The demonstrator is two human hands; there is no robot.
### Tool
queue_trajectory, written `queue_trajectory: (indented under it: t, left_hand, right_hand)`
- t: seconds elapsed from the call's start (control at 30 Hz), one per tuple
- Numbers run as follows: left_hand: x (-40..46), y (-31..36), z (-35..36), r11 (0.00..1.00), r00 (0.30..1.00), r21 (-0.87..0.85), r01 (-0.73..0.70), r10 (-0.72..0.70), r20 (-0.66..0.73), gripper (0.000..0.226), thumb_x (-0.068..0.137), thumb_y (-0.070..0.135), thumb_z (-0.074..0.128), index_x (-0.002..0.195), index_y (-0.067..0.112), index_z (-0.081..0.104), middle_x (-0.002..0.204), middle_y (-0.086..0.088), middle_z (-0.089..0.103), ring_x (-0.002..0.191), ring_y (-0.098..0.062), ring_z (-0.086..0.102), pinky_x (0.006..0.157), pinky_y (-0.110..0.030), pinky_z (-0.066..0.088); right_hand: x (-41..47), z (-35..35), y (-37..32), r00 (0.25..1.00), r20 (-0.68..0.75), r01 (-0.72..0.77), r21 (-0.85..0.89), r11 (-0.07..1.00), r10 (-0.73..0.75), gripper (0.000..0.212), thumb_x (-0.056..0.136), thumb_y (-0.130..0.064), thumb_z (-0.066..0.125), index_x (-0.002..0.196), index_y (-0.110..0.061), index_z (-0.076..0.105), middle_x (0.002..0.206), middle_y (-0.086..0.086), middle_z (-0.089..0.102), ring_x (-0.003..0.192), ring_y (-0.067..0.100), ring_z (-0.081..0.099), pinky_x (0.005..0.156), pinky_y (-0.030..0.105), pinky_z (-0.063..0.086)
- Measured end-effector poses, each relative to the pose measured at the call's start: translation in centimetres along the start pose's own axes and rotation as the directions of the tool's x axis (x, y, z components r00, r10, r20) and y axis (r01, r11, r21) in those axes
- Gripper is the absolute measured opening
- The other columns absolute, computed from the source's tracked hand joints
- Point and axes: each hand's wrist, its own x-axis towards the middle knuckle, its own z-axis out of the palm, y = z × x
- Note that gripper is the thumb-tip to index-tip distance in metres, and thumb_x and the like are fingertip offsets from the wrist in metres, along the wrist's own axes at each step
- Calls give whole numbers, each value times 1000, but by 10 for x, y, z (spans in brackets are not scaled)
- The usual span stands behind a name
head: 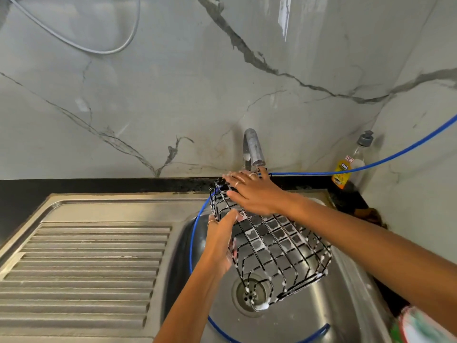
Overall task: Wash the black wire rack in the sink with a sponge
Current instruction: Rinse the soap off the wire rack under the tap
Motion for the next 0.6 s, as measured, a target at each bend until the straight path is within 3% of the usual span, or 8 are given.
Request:
queue_trajectory:
  t: [0.1, 0.23, 0.33, 0.4, 0.47, 0.53, 0.6]
  left_hand:
    - [6, -1, 0, 998, 998, 0, -59, 59, 4, 121, 39, 52, 72, 148, 33, 21, 145, -14, 46, 131, -36, 45, 107, -53, 37]
    - [16, -6, -7, 995, 995, -23, -95, 96, 20, 131, 38, 68, 84, 148, 27, 27, 143, -15, 47, 125, -35, 50, 100, -52, 43]
    - [8, 0, -6, 993, 993, -16, -113, 114, 19, 117, 57, 50, 81, 152, 28, 17, 144, -14, 45, 127, -31, 46, 83, -34, 48]
    - [8, 2, -3, 992, 992, 22, -121, 120, 30, 110, 58, 40, 76, 151, 28, 19, 143, -13, 45, 126, -29, 45, 78, -31, 44]
    - [7, 1, 0, 993, 992, 39, -115, 113, 48, 97, 74, 29, 71, 153, 27, 15, 148, -11, 40, 130, -30, 41, 94, -37, 42]
    - [6, -1, 3, 995, 994, 33, -97, 95, 51, 88, 82, 20, 66, 153, 23, 15, 149, -11, 36, 134, -31, 37, 106, -43, 35]
    - [2, -2, 7, 995, 995, 18, -95, 94, 41, 83, 81, 17, 66, 151, 19, 21, 149, -11, 36, 135, -29, 35, 109, -44, 31]
  right_hand:
    - [-37, 13, 5, 998, -35, 54, -19, 998, -54, 63, 95, -58, 7, 148, -33, -17, 156, -2, -24, 142, 21, -25, 112, 49, -22]
    - [-76, 19, 9, 978, -29, 206, -73, 976, -208, 55, 96, -55, 6, 145, -43, -17, 153, -13, -27, 138, 12, -33, 111, 38, -26]
    - [-72, 16, 12, 986, -110, 123, -2, 992, -123, 47, 98, -50, 6, 143, -50, -8, 153, -22, -15, 142, 7, -23, 114, 44, -19]
    - [-55, 12, 13, 987, -161, -6, 62, 998, 16, 46, 99, -50, 7, 143, -51, -6, 152, -22, -12, 143, 8, -15, 115, 53, -11]
    - [-32, 6, 12, 974, -196, -99, 82, 992, 113, 47, 100, -51, 10, 147, -48, 6, 156, -17, -2, 146, 11, -2, 115, 58, -3]
    - [-12, 0, 11, 950, -238, -179, 110, 978, 201, 46, 101, -50, 17, 143, -42, 32, 154, -9, 28, 142, 16, 27, 112, 60, 9]
    - [1, -5, 9, 917, -244, -289, 142, 947, 316, 49, 99, -50, 21, 117, -23, 58, 127, 5, 59, 116, 22, 55, 105, 55, 24]
